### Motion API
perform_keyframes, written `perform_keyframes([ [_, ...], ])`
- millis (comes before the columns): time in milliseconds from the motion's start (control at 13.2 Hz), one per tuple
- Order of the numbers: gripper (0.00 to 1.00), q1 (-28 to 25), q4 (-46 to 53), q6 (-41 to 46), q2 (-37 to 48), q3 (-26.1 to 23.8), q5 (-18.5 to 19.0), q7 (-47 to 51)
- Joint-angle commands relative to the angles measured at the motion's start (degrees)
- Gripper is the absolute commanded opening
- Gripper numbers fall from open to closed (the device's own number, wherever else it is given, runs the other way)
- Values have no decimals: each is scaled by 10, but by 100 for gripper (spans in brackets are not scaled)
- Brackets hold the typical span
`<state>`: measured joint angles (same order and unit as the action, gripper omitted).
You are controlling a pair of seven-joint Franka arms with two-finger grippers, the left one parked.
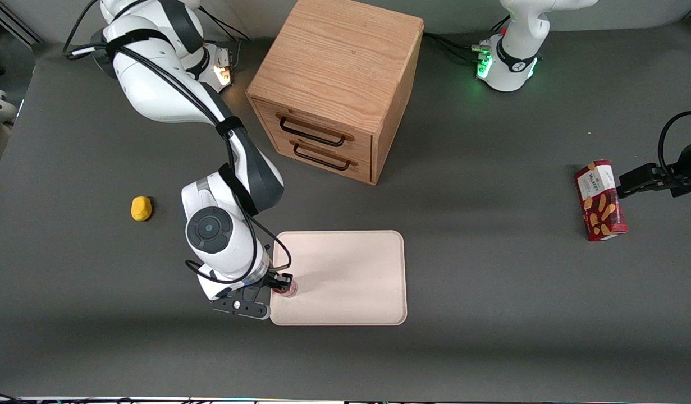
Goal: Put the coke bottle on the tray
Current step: 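Open the right gripper to release the bottle on the tray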
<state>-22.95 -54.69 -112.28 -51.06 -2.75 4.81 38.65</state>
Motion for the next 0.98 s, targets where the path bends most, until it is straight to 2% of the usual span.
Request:
perform_keyframes([
  [0,100,-2,-11,0,17,-1,15,21],
  [151,100,-2,-10,34,39,-2,13,21],
  [604,100,-2,-6,255,162,-9,10,20],
  [906,100,3,-11,347,247,-9,9,-1],
])
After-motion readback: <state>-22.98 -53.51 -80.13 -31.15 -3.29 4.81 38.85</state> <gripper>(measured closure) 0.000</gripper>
